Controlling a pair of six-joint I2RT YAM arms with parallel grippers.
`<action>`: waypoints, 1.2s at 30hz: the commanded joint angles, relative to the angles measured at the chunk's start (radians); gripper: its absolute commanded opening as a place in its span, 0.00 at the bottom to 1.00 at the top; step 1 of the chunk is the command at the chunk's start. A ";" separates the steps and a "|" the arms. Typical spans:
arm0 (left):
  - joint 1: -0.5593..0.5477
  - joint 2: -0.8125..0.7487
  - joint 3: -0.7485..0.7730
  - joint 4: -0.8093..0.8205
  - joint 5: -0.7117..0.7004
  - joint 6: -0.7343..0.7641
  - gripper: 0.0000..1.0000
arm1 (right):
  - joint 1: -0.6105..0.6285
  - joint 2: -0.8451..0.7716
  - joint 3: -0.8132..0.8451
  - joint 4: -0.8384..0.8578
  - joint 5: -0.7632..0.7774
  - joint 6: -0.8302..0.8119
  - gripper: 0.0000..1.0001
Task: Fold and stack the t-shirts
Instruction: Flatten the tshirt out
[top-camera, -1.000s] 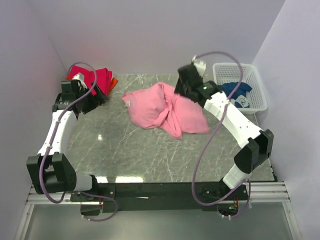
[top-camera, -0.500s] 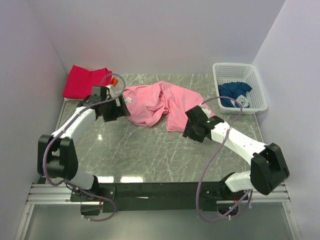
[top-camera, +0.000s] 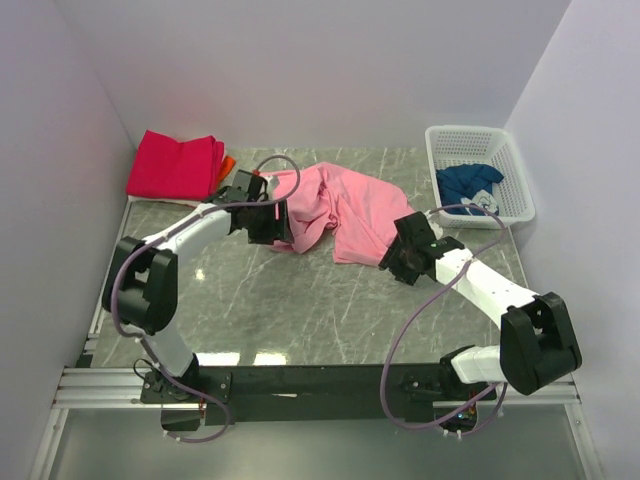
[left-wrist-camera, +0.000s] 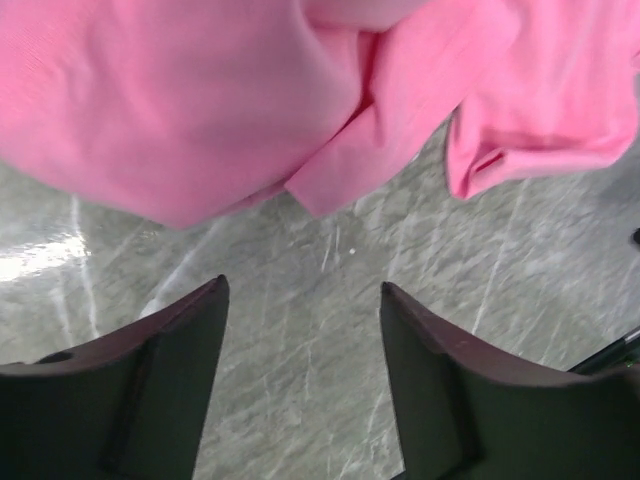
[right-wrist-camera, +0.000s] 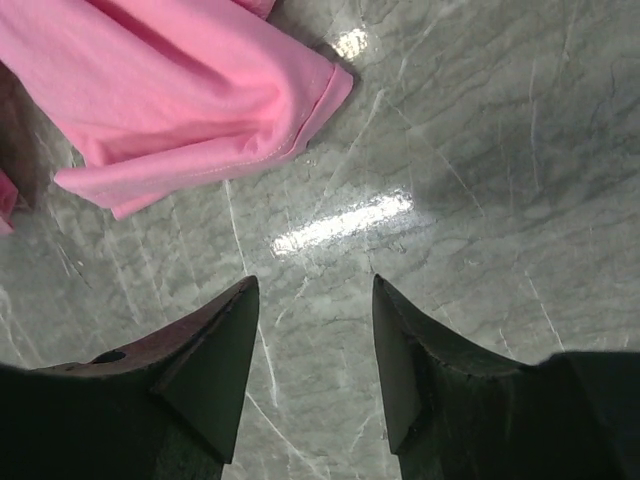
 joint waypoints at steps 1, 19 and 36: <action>-0.014 0.050 0.022 0.000 0.038 0.010 0.66 | -0.020 -0.033 -0.007 0.050 -0.027 0.023 0.56; -0.064 0.254 0.188 -0.018 0.119 -0.001 0.59 | -0.051 -0.058 -0.017 0.047 -0.034 0.020 0.55; -0.005 0.073 0.114 0.026 -0.065 0.006 0.00 | -0.124 -0.122 -0.061 0.048 0.003 0.012 0.55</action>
